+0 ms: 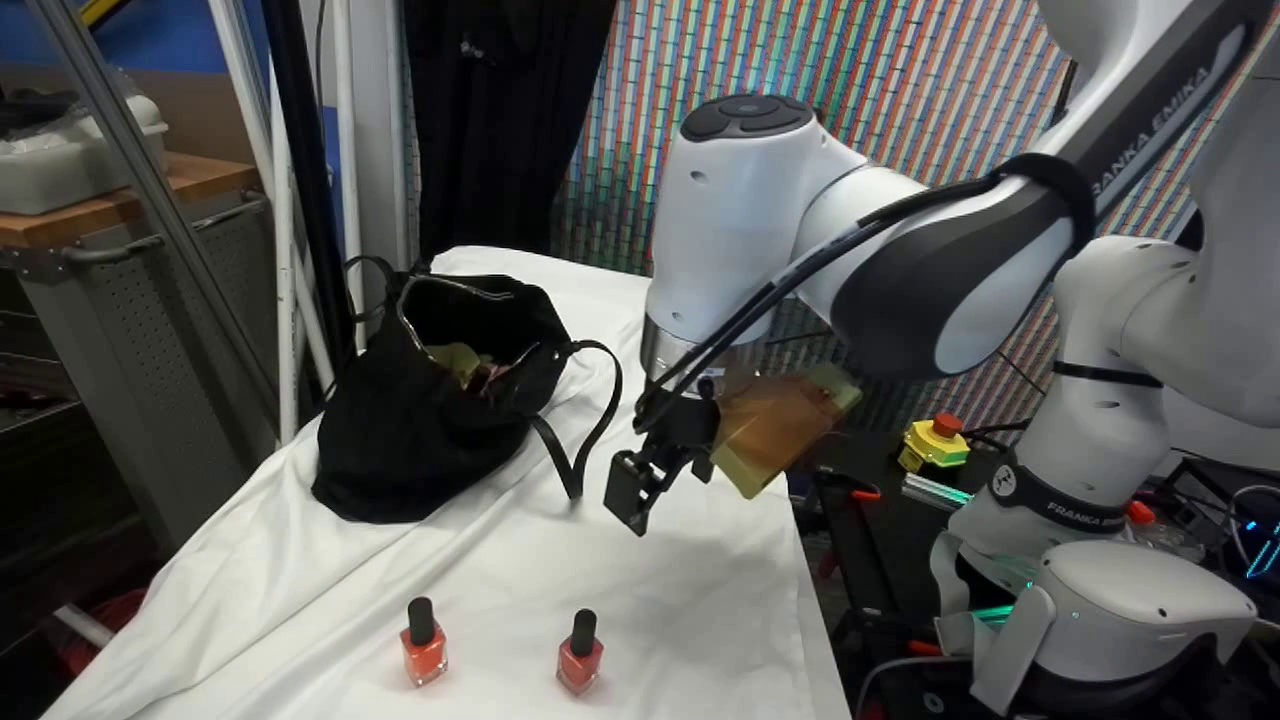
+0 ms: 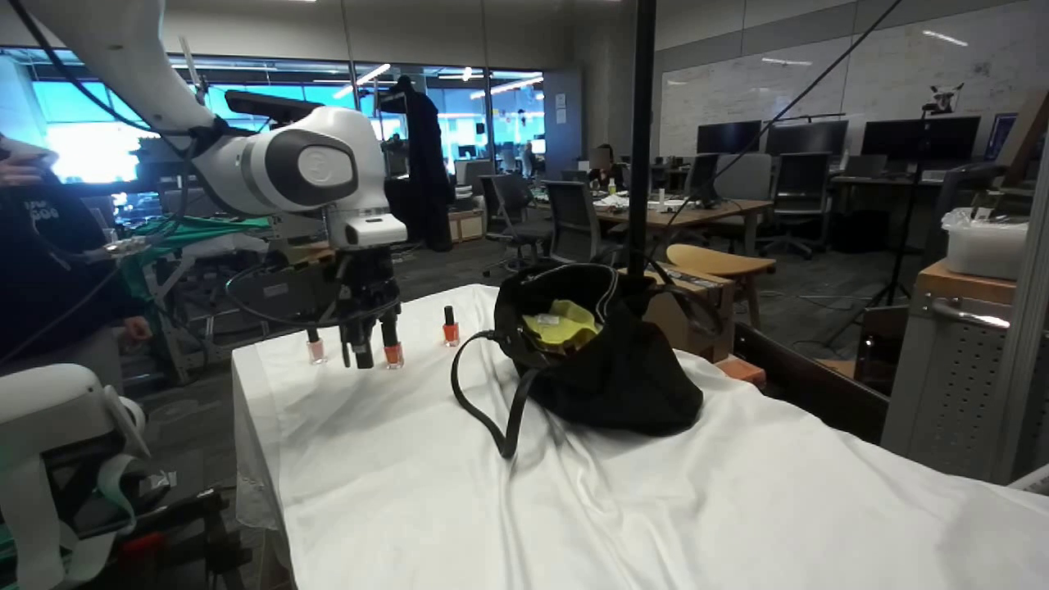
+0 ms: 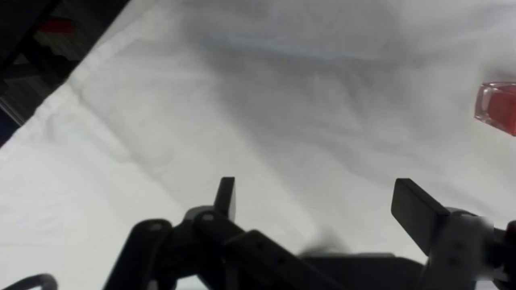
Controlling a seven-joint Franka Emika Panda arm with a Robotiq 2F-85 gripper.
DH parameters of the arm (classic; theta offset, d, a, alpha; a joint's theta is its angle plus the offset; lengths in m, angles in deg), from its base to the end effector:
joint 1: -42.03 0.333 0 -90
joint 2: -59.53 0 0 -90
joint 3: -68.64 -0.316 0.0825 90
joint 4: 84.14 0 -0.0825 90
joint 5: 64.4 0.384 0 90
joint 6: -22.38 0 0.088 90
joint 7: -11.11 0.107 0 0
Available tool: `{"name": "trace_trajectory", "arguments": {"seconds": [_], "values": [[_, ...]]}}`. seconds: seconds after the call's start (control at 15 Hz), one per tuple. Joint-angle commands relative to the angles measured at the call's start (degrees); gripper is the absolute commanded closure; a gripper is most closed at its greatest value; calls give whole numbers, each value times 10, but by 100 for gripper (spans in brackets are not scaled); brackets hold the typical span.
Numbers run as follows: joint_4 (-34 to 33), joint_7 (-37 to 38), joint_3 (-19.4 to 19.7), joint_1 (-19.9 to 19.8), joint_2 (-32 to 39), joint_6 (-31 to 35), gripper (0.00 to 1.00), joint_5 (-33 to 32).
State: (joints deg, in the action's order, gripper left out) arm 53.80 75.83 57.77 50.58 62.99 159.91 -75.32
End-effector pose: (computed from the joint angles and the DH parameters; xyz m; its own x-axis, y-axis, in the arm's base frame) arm 0.4589 0.1607 0.2827 0.7992 -0.5974 0.0657 -0.6008 -0.7915 0.1119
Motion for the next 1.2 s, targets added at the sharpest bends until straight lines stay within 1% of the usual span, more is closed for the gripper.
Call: {"name": "trace_trajectory", "arguments": {"seconds": [0.0,0.47,0.87,1.13], "values": [[-82,-51,10,7,57,-2,0,32],[-168,-114,13,19,114,-7,0,58],[-216,-155,14,43,159,-19,0,63],[-235,-178,15,52,181,-30,0,70]]}}
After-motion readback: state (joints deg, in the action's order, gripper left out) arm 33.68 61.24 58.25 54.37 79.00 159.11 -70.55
